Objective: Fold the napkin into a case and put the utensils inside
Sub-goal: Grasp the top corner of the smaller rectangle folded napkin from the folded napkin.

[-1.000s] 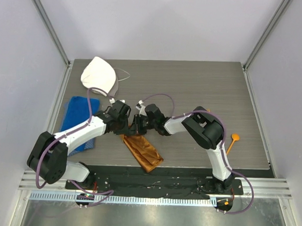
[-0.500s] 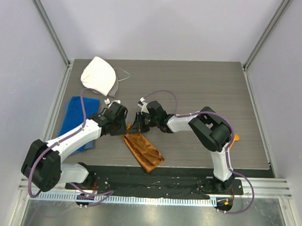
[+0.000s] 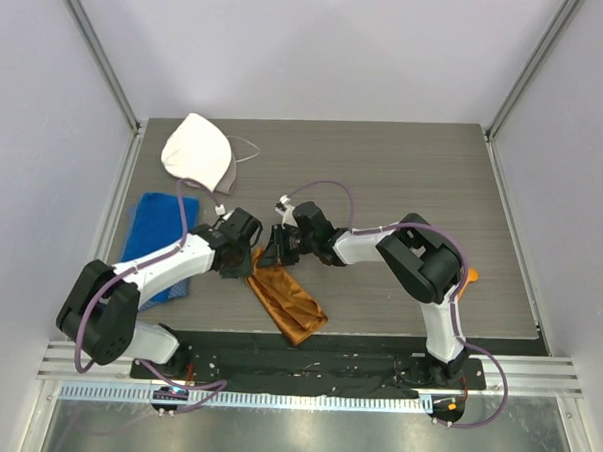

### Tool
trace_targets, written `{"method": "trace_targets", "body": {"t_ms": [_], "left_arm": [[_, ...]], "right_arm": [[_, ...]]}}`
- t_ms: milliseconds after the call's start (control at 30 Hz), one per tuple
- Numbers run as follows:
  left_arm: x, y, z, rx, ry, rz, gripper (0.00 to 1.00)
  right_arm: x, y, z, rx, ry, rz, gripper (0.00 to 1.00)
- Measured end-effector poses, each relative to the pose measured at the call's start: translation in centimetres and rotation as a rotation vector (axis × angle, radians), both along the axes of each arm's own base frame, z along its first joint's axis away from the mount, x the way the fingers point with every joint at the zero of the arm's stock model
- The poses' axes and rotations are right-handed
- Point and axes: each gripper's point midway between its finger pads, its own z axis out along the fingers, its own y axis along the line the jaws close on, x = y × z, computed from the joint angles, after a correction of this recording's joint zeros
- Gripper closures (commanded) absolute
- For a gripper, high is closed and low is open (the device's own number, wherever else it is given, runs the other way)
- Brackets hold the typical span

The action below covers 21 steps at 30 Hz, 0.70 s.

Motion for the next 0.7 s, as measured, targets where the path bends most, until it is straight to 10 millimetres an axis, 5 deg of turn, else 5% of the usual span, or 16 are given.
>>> {"method": "trace_targets", "body": {"t_ms": [167,467,700], "left_arm": [[0.8,0.3,0.5,0.031,-0.025,-0.005,0.73],[1.8,-0.1,0.8,0.041,-0.039,-0.014,1.00],[2.0,-0.5,0.8,0.023,-0.044,-0.028,1.00]], "right_arm": [[0.0,0.0,0.0,0.001,0.004,-0.002,0.88],[0.4,0.6,0.6,0.019,0.000,-0.006,0.88],[1.0,1.4,-0.1,0.024,0.000,-0.001,0.87]]}}
